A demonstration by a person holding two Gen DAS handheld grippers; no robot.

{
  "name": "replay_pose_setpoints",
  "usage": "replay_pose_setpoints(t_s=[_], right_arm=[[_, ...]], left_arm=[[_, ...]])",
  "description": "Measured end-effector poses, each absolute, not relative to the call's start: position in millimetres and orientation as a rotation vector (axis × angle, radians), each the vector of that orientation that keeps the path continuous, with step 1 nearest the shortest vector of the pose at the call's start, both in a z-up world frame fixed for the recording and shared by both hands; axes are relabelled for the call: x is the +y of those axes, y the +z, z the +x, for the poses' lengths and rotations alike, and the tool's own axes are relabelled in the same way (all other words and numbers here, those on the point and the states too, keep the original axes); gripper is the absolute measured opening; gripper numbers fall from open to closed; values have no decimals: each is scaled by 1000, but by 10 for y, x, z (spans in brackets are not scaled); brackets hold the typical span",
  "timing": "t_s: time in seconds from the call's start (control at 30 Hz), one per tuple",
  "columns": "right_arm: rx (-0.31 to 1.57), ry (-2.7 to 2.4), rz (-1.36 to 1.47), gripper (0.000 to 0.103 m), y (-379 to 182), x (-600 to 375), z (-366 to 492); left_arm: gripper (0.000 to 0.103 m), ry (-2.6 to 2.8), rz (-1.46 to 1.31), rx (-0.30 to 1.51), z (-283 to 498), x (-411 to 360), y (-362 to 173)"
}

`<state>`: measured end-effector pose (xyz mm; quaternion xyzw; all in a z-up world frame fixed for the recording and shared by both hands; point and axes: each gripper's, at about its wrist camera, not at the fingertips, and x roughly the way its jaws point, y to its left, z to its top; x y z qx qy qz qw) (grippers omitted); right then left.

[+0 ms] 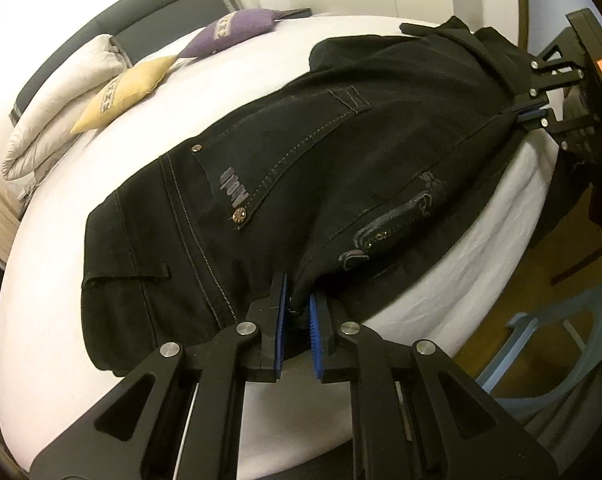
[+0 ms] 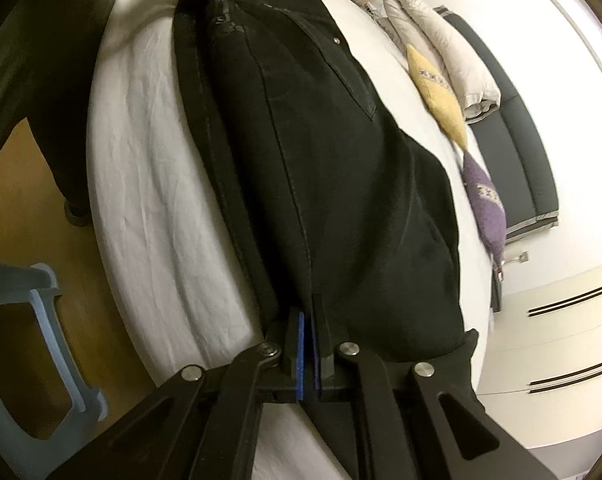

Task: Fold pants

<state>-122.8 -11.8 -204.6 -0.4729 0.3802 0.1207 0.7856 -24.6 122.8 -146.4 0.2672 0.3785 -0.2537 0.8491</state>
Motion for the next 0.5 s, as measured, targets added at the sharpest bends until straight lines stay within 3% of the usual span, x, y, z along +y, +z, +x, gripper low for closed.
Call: replay_pose_setpoints(t_s=[0.5], right_arm=[[808, 212, -1036, 6, -2031, -71, -1400]], left_arm=[[9, -512, 624, 781, -340, 1134, -1491]])
